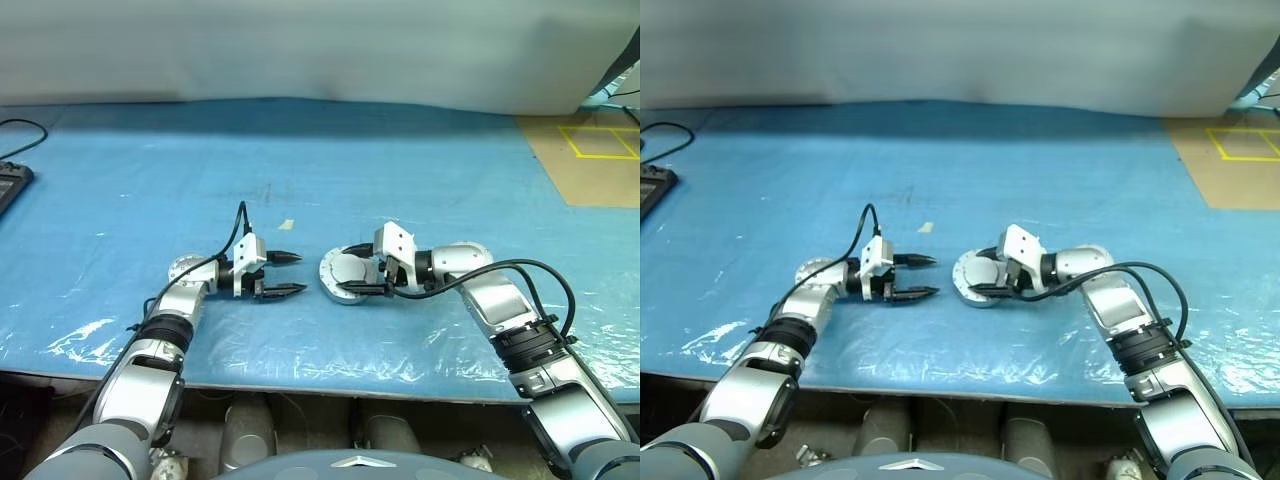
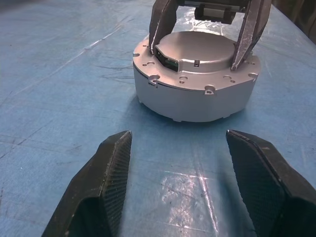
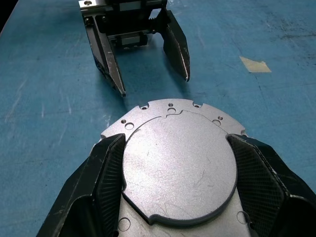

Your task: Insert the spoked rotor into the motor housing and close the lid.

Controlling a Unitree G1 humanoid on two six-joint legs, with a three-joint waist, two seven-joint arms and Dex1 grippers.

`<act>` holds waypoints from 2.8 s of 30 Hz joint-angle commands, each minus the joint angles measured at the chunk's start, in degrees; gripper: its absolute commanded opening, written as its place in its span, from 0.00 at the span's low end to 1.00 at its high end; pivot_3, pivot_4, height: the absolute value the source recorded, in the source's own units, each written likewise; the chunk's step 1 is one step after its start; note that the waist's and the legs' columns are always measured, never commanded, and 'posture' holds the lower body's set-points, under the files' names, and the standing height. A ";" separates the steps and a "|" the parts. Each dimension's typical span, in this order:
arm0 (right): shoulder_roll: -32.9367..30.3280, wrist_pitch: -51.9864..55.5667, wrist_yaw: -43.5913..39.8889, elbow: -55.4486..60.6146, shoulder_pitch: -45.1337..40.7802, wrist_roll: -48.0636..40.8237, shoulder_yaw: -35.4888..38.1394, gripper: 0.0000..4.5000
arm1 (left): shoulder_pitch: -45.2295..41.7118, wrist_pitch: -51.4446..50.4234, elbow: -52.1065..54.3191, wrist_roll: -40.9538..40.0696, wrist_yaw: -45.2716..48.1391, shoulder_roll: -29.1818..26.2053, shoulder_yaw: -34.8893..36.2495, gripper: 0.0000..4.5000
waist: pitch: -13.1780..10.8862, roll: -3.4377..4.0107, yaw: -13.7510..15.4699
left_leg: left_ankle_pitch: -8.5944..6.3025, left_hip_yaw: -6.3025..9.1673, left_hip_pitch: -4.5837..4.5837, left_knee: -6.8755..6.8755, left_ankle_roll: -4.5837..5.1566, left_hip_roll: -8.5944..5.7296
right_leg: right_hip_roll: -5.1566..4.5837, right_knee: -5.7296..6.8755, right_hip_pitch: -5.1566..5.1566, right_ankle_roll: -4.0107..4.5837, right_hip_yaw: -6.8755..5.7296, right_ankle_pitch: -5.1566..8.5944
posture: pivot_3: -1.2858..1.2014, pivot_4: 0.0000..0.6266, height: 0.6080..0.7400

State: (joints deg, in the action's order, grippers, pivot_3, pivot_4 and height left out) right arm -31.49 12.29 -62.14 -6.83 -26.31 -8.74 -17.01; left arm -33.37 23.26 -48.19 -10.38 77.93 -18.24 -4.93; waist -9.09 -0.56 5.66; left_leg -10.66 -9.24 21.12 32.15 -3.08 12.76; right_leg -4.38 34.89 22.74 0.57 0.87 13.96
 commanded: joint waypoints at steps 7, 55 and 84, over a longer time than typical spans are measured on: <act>-2.16 1.22 2.15 -4.46 2.54 5.48 -2.54 0.66 | -3.83 -13.06 6.85 -4.94 -1.26 1.86 2.10 0.62 | 0.00 0.00 -0.10 | 0.00 -0.01 -0.02 0.00 0.00 0.01 | 0.00 0.01 -0.01 0.00 0.01 0.00 | 0.52 0.24 1.00; -1.21 20.36 7.75 19.76 9.98 -16.52 16.45 1.00 | -3.46 -5.49 1.31 2.69 -2.21 2.74 -4.45 0.00 | 0.08 0.01 0.20 | 0.01 -0.13 0.14 -0.41 -0.02 -0.05 | 0.02 -0.22 0.28 -0.08 0.08 -0.03 | 0.52 0.24 1.00; 4.94 50.21 19.11 12.79 15.93 -38.94 28.38 1.00 | -3.54 -5.09 1.71 1.48 -2.65 4.40 -1.98 0.00 | 0.07 0.04 0.51 | 0.01 -0.13 0.15 -0.48 -0.04 -0.07 | 0.00 -0.20 0.29 -0.10 0.02 -0.05 | 0.52 0.24 1.00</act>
State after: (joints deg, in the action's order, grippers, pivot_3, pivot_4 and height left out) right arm -26.98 62.18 -43.30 5.33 -10.20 -45.77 10.50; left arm -37.49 18.04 -46.26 -9.21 75.33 -13.52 -6.70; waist -9.03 -0.52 6.17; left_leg -10.65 -9.37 21.27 31.68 -3.12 12.70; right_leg -4.37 34.69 23.03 0.42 0.89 13.89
